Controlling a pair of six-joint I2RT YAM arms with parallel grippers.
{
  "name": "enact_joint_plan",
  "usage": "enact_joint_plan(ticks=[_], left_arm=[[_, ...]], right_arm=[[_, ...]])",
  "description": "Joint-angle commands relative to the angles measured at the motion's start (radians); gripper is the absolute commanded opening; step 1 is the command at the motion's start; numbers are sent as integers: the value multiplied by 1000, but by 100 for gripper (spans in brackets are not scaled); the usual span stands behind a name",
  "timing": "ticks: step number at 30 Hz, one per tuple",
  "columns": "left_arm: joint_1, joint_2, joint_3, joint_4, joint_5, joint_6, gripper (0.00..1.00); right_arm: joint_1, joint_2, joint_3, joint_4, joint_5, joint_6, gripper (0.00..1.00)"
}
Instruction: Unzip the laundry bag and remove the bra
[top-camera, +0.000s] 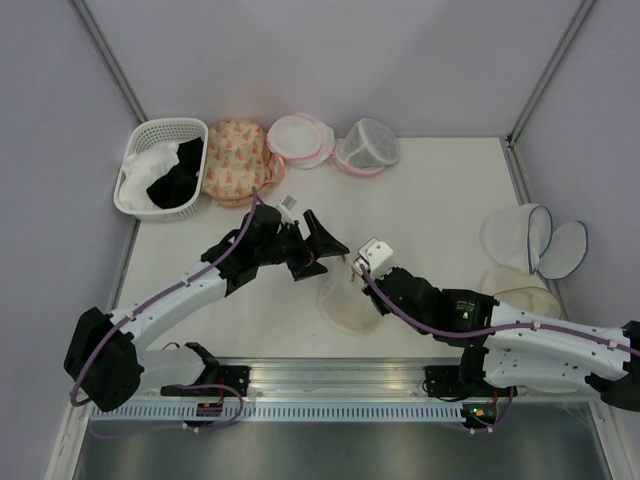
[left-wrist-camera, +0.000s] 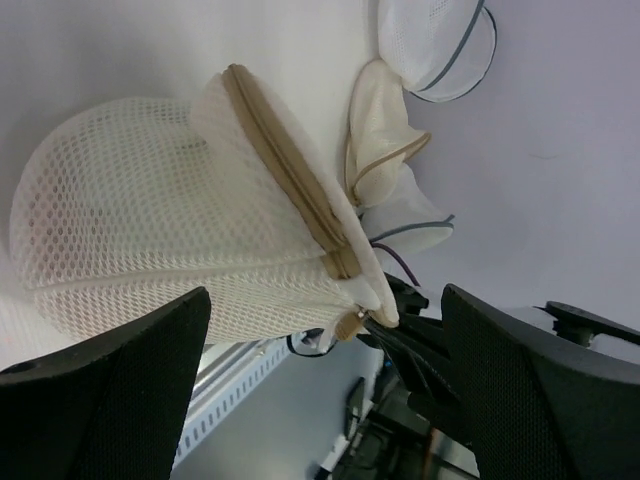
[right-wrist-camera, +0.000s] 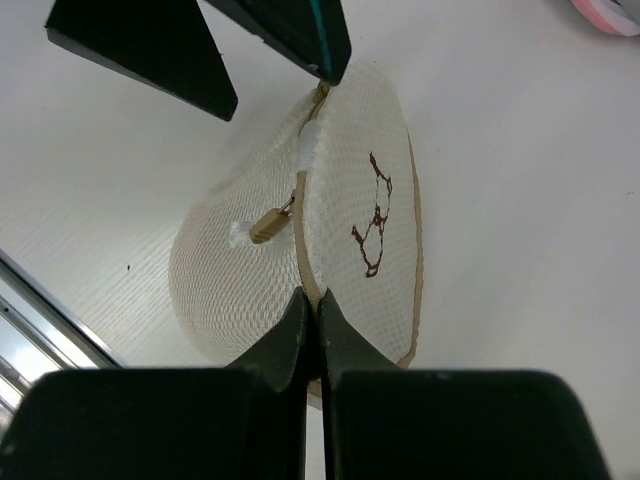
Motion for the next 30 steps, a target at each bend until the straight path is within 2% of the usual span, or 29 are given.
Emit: enact_joint_plan(ticks=[1,6,9,11,12,13,15,16,17,21,23,24,25,26,27,29,30], left_arm=[[32,40,-45,199,179,-181,100],[21,130,-28,293,288,-271,100],[1,169,-16,296,313,-264,100],[-3,186,-27,319,327,-256,94],[-3,188,-36,337,333,-258,88],[-3,188,-50,368,345,-265,68],[-3,186,-91,436,357,-281,37],[-3,186,-99,440,362,-281,11],[-3,185,-109,442,364,-269,2],[-3,170,-139,448,361,-250,2],[-3,150,-160,439,341,-238,2],[-3,134,-168,413,325,-233,2],[-3,96,-178,401,280,-230,2],[-3,67,-198,375,246,-213,2],[-5,38,-208,349,206,-207,2],[-13,-69,-254,302,73,-209,2],[-16,-103,-266,287,27,-209,2]], right_arm=[[52,-23,9,-3,121,-13,0],[131,23,14,-32,182,-1,0],[166,53,23,-36,208,1,0],[194,58,29,-35,237,4,0],[201,58,29,-32,248,7,0],[206,61,31,-34,251,8,0],[209,63,32,-35,257,13,0],[211,63,34,-39,262,18,0],[209,63,35,-39,262,18,1],[211,67,46,-60,276,37,0],[211,75,57,-84,348,85,1],[209,84,80,-123,421,112,9],[211,89,94,-153,461,152,24],[211,93,109,-184,492,224,60],[211,98,139,-240,518,264,77],[211,98,169,-291,552,370,90],[211,93,186,-310,544,398,93]])
